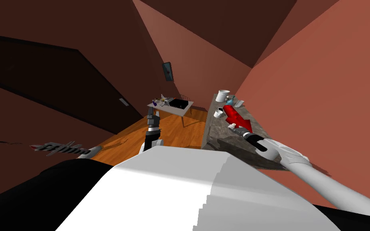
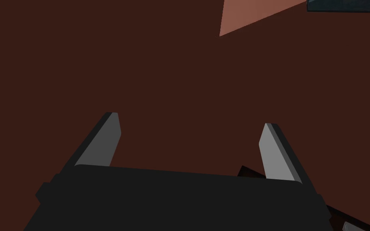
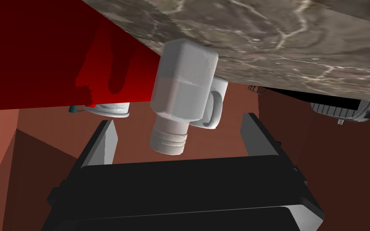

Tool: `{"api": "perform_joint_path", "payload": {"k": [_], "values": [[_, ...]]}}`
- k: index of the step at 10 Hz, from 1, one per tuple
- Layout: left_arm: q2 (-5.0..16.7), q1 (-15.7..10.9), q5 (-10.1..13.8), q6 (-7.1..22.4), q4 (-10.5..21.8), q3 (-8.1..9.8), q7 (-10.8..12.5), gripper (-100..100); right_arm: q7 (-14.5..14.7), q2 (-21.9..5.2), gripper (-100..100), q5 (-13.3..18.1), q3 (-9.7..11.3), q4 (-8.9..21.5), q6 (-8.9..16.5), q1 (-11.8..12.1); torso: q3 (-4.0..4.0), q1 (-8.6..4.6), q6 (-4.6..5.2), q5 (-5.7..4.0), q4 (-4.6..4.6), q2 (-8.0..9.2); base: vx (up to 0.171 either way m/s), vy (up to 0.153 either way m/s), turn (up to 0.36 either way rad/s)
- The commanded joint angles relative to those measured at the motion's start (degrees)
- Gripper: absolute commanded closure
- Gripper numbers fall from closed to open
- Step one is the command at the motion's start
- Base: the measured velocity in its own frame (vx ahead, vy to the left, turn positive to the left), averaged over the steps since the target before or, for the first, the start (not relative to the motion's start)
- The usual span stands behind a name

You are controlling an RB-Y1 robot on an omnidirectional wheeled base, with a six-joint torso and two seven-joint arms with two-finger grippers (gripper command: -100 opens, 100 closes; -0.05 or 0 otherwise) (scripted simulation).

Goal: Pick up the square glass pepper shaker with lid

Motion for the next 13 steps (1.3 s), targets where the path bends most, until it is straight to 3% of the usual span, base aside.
{"api": "perform_joint_path", "payload": {"k": [1,3,4,6,7,10,11,13], "values": [[0.00,0.00,0.00,0.00,0.00,0.00,0.00,0,-0.02,2.14,-100,0.97,2.86,2.86,-1.68,-2.86,0.00,0.00,0.00,0.00,0.00,0.00,0.035,0.038,-0.266],[0.00,0.01,0.00,0.00,0.00,0.00,0.00,0,-0.02,2.14,-100,0.97,3.33,3.48,-1.68,-5.00,-0.05,0.04,0.04,0.02,-0.02,-0.09,0.022,0.010,-0.165],[0.00,0.00,0.00,0.00,0.00,0.00,0.00,0,-0.04,4.27,-100,1.93,6.07,6.18,-3.35,-7.30,-0.03,-0.02,-0.02,0.00,-0.01,-0.04,0.035,-0.020,-0.307],[0.00,0.01,0.00,0.00,0.00,0.01,0.00,0,-0.04,4.27,-100,1.93,6.66,6.97,-3.35,-10.01,-0.07,-0.11,0.01,-0.02,-0.02,-0.12,0.025,-0.008,-0.154],[0.00,0.00,0.00,0.00,0.00,0.00,0.00,0,-0.06,6.41,-100,2.90,9.56,9.51,-5.03,-12.27,-0.03,-0.05,-0.02,-0.01,-0.01,-0.06,0.034,0.000,-0.299],[0.00,0.00,0.00,0.00,0.00,0.00,0.00,0,-0.06,6.41,-100,2.90,9.99,10.45,-5.03,-15.01,-0.06,-0.04,-0.03,0.00,-0.02,-0.10,0.024,0.002,-0.094],[0.00,0.00,0.00,0.00,0.00,0.00,0.00,0,-0.09,8.55,-100,3.86,12.44,13.21,-6.71,-17.06,-0.01,-0.05,-0.03,-0.01,0.00,-0.02,0.025,-0.004,-0.301],[0.00,0.00,0.00,0.00,0.00,0.00,0.00,0,-0.09,8.55,-100,3.86,13.33,13.93,-6.71,-20.02,-0.05,-0.04,0.01,-0.01,-0.02,-0.10,0.030,0.010,-0.154]]}}
